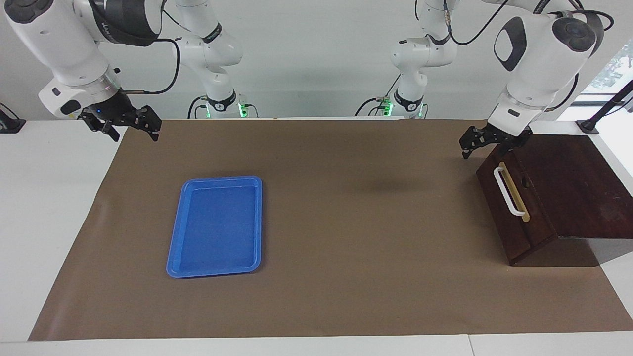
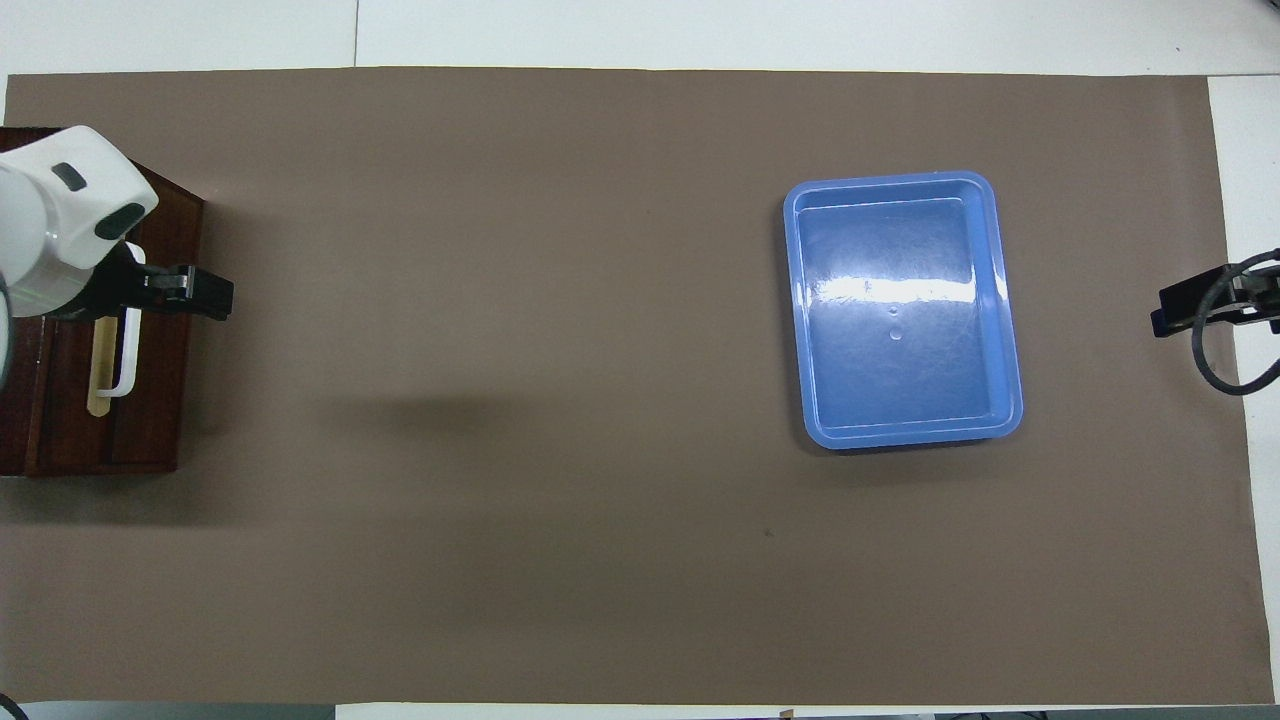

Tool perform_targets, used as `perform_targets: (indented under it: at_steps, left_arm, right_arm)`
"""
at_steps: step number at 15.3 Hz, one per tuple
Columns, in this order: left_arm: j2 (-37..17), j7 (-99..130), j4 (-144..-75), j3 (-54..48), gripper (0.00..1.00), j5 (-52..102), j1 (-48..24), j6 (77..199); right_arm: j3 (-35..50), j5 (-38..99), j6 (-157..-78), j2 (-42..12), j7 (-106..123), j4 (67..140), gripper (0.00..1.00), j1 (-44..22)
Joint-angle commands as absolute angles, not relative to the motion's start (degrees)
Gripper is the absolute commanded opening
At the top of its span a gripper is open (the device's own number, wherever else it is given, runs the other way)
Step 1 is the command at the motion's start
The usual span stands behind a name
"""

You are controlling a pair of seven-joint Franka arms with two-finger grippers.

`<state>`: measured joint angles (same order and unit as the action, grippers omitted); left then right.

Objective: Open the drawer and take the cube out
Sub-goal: 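Pull the wooden drawer open toward the robot with the left gripper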

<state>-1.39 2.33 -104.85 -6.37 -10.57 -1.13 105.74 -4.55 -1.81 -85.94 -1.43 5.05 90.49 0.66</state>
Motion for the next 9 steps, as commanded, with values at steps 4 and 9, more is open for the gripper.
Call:
perform_targets:
  at_steps: [4,9]
  left_arm:
    - [-3.9,-0.3,-112.0,-5.6,1.00,-23.2,-0.4,117.0]
    - [-4.1,-0.6,-116.5,-5.6,1.00,-23.4,3.1,124.2]
  right_arm:
    - [-4.2,-2.2,-85.8,-0.6,6.0,91.2,1.00,1.1]
    - [-4.2,-2.2,-85.6,-0.6,6.0,91.2,1.00,1.1]
